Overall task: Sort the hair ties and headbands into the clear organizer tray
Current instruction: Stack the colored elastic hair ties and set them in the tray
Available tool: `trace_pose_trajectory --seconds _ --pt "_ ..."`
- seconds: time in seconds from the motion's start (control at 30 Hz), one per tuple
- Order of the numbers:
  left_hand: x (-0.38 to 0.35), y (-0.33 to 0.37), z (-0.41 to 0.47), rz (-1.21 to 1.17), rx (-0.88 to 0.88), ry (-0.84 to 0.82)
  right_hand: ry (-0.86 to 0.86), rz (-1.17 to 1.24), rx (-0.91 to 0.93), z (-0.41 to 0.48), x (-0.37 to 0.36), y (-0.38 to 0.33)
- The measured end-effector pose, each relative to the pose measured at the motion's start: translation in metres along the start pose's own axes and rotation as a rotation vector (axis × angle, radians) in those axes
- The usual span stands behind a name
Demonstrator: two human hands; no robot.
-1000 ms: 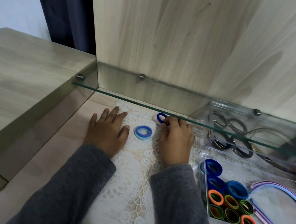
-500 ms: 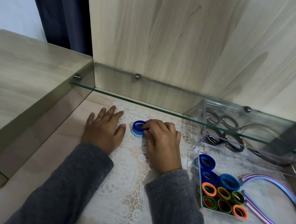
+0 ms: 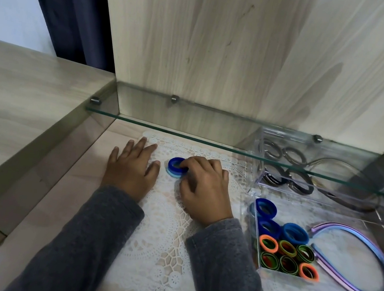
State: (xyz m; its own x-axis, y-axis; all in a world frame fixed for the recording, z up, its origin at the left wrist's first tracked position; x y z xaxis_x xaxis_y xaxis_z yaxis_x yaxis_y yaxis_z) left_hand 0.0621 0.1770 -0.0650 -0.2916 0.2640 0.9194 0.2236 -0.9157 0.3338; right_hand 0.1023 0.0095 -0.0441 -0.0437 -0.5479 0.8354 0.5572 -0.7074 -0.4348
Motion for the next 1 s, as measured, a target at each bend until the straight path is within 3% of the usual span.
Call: trace_pose_trajectory --seconds 0.83,1.0 --pt "0.004 0.004 0.000 0.001 0.023 -0.053 -0.167 -0.195 -0.098 -0.007 0.021 -0.008" --pt "0.016 0.013 -0.008 0.120 -0.102 0.155 -0.208 -0.266 -0.096 -0.013 0.033 -0.006"
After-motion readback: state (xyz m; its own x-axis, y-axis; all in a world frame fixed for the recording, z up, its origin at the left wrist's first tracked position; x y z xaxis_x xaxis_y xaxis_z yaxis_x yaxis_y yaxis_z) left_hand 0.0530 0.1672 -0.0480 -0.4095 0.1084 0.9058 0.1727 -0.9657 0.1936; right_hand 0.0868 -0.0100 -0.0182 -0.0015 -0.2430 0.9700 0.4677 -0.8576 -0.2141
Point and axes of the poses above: each hand's wrist, its own z-axis towards the middle knuckle, its own x-axis out of the back of the hand, y = z × x, the point moved 2 cm from there along z, towards the middle knuckle, and after that the axes turned 6 degrees about -x, right-handed, at the moved point
